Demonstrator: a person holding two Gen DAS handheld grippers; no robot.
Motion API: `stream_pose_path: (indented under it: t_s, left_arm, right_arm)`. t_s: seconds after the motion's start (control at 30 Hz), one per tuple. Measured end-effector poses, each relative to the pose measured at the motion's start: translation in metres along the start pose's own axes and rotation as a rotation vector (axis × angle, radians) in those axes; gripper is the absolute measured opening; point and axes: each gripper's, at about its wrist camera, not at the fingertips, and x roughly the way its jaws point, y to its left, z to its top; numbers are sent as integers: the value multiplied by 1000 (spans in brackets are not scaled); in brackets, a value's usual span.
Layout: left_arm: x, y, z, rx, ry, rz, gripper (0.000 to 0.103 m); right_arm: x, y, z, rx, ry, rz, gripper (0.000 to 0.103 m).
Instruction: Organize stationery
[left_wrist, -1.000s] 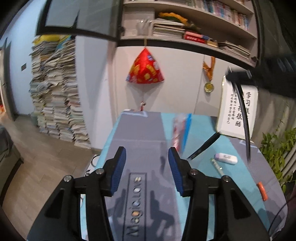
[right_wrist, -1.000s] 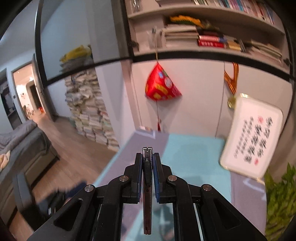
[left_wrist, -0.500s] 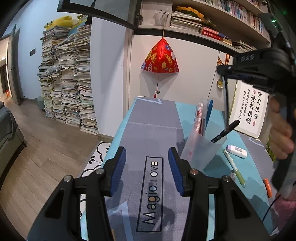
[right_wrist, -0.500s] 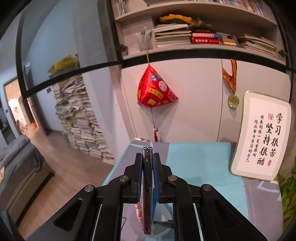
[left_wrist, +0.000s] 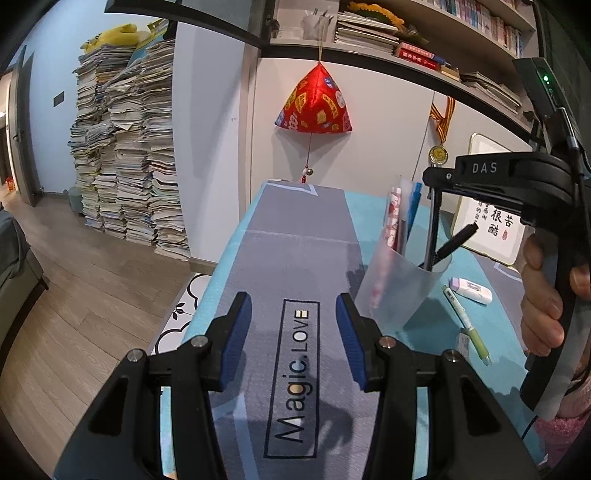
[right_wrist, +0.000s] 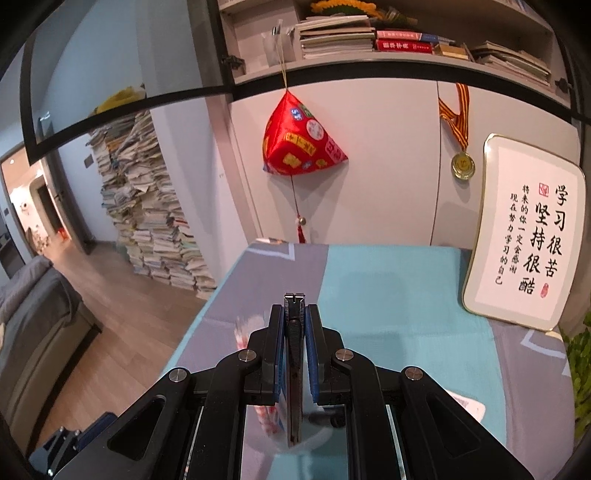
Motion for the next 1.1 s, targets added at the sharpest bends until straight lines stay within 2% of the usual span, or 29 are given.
stream_pose_path:
  t_s: [0.4, 0.5, 0.73, 0.8, 0.83, 0.9, 1.0, 1.1]
  left_arm:
    - [-1, -14, -9, 34, 26, -23, 46]
    - [-2, -22, -11, 53, 31, -33, 47]
    - [1, -51, -19, 120, 55, -83, 49]
    - [3, -61, -22, 140, 70, -111, 49]
    - [5, -70, -25, 157, 82, -134, 49]
    - [9, -84, -30, 185, 99, -168, 49]
    - [18, -108, -38, 225, 139, -241, 50]
    - [33, -130, -48, 260, 191, -277, 50]
  right_arm:
    - [-14, -6, -18, -47, 106, 20, 12]
    - [-26, -12, -22, -57, 133, 52, 12]
    - [-69, -49, -33, -38, 105, 49, 13]
    - [-73, -64, -39, -41, 122, 26, 21]
    - [-71, -69, -43, -46, 134, 6, 32]
    - [-60, -86, -56, -36, 187, -67, 39]
    - [-43, -106, -73, 13, 276, -106, 39]
    - [-42, -128, -87, 91, 300, -95, 39]
